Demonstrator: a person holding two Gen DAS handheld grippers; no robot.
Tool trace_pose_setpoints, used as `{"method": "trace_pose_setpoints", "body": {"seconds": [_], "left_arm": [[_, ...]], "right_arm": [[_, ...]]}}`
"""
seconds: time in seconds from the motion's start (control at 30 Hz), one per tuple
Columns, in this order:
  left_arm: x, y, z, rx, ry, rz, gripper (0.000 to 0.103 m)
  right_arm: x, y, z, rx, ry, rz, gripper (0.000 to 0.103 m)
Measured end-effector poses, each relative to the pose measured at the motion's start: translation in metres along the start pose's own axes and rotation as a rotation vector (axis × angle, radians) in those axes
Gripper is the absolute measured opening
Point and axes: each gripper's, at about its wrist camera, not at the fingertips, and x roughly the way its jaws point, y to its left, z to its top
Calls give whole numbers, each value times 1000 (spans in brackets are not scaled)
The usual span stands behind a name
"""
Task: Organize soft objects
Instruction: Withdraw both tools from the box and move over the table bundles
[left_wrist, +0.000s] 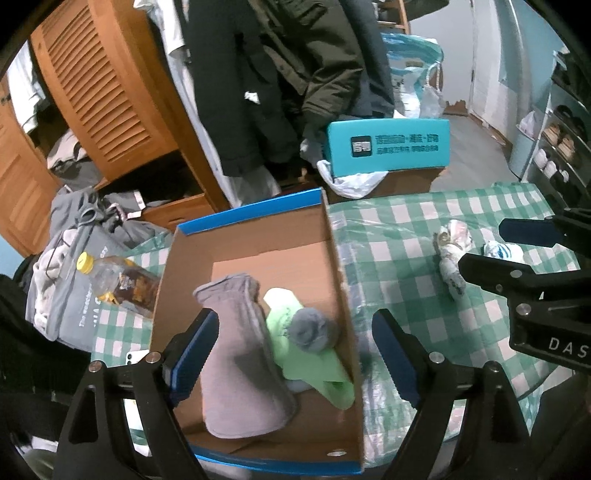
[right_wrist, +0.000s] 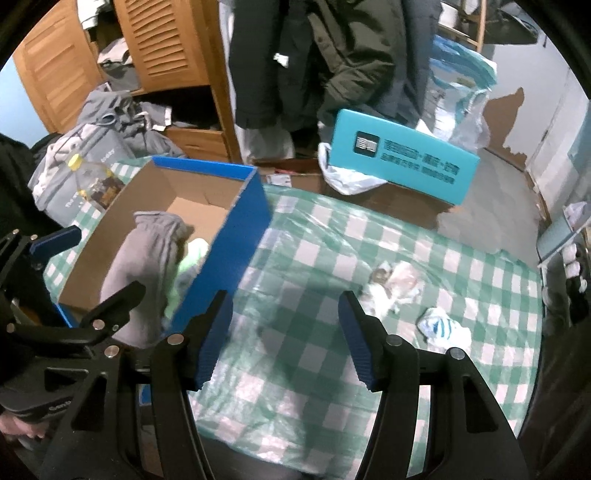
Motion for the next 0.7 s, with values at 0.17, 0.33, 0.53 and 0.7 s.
{"method": "trace_pose_setpoints", "body": {"seconds": [0.17, 0.33, 0.53, 0.7], "left_arm": [[-1, -19, 2, 32, 1, -8, 86], [-2, -35, 5, 57, 3, -18, 86], [-1, -53, 7, 82, 9, -36, 86], [0, -68, 8, 103, 18, -55, 86]], "right_arm": [[-4, -20, -11, 31, 4, -18, 59], [-9, -37, -21, 48, 7, -37, 59], [-13, -57, -32, 67, 13, -57, 59], [-16, -74, -41, 97, 15, -69, 59]]}}
